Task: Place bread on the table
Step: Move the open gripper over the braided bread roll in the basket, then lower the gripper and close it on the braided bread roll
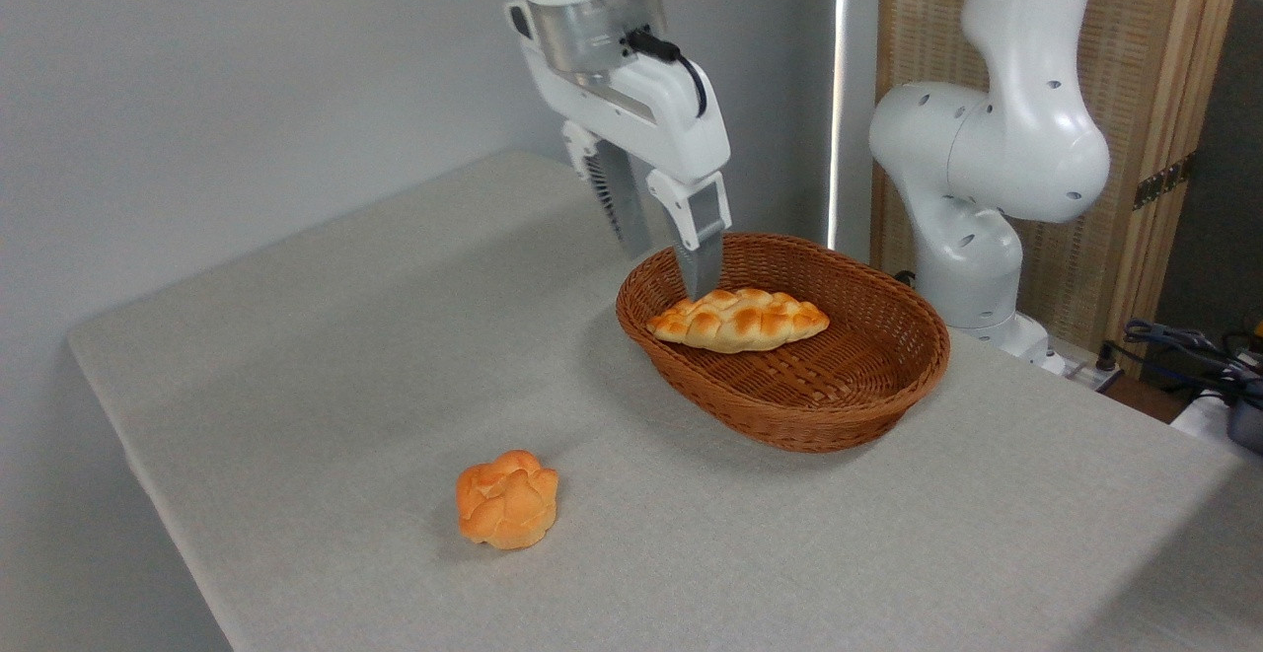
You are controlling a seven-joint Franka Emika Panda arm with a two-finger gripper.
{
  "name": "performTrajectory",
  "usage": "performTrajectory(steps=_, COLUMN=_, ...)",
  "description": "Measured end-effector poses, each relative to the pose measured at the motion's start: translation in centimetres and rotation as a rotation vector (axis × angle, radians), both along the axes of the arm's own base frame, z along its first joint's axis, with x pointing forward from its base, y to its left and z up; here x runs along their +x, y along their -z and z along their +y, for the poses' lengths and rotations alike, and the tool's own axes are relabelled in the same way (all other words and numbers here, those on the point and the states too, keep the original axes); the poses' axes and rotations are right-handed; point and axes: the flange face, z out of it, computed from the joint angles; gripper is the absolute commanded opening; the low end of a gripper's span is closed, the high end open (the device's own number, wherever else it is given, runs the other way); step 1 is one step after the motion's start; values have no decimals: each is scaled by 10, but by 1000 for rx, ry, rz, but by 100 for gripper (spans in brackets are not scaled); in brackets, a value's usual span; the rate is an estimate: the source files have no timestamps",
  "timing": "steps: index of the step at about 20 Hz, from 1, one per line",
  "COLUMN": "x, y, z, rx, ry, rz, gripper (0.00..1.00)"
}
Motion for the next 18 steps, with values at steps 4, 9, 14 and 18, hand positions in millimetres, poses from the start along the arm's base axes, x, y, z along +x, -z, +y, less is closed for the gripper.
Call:
performTrajectory(steps=4, x=-42, y=44, z=-62, rx=-5, ry=224, rz=70, gripper=100)
performTrajectory(steps=9, x=-64, y=86, z=-71, rx=-38, ry=426, rz=145, gripper=100)
performTrajectory(steps=14, x=-71, y=103, z=-68, rx=-55, ry=492, rz=181, gripper=100)
performTrajectory(steps=18, x=-72, y=112, z=-65, rx=-35, ry=506, rz=180, gripper=100)
